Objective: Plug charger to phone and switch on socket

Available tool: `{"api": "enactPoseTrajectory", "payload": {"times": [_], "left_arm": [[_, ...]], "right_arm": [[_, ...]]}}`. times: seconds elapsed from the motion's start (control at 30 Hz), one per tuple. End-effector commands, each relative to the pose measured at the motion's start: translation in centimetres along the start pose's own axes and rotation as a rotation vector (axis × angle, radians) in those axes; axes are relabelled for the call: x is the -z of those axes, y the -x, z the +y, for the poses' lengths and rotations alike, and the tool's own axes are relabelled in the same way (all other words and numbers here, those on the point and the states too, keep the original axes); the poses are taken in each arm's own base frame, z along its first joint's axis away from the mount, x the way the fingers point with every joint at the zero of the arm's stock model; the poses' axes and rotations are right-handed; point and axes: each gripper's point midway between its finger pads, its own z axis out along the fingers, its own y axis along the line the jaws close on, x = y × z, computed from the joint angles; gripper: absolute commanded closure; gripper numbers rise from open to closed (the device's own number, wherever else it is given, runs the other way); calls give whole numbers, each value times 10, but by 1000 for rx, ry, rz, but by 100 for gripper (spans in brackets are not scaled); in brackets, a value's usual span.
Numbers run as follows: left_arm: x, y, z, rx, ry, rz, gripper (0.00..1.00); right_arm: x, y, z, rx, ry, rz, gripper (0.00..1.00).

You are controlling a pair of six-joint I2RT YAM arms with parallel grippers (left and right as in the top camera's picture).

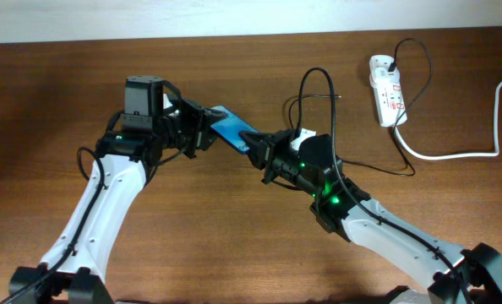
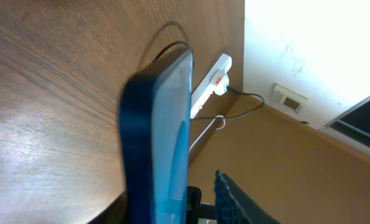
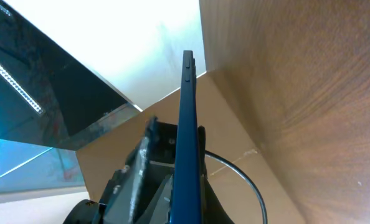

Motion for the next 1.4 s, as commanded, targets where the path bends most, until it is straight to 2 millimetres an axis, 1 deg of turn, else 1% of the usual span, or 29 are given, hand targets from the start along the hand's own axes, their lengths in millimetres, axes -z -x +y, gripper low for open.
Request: {"api": "enactPoseTrajectory", "payload": {"times": [0.0, 0.13, 0.23, 0.37, 0.4, 0.43, 0.53, 0.7, 0.87, 0.93, 1.13, 1.17, 1.27, 1.33, 1.37], "left_arm": [[3, -5, -7, 0, -17, 1, 61], [3, -5, -7, 0, -17, 1, 61], [3, -5, -7, 0, -17, 1, 63], [3, -5, -7, 0, -17, 1, 75], [3, -5, -7, 0, -17, 1, 80], [3, -5, -7, 0, -17, 1, 81], [3, -5, -7, 0, -17, 1, 83], [3, -5, -7, 0, -17, 1, 85], [3, -5, -8, 15, -17, 2, 96], [3, -5, -8, 30, -17, 2, 98], [3, -5, -7, 33, -17, 2, 100], [3, -5, -7, 33, -17, 2, 100], [3, -5, -7, 33, -17, 3, 100], [3, -5, -7, 33, -17, 2, 100], [3, -5, -7, 33, -17, 2, 100]], "right_arm": [[0, -12, 6, 2, 12, 45, 96], [1, -16, 14, 12, 42, 58, 96], [1, -16, 16, 14, 51, 60, 96], [1, -16, 16, 14, 51, 59, 96], [1, -16, 16, 14, 51, 59, 96], [1, -16, 16, 14, 51, 59, 96], [1, -16, 15, 14, 50, 58, 96], [1, -15, 13, 11, 42, 53, 96], [0, -13, 11, 8, 33, 46, 96], [0, -13, 11, 8, 32, 46, 96], [0, -13, 11, 8, 32, 46, 95], [0, -13, 11, 8, 32, 46, 93], [0, -12, 9, 6, 24, 43, 82], [0, -9, 2, 0, -6, 29, 74], [0, -7, -3, -6, -26, 22, 73]]}}
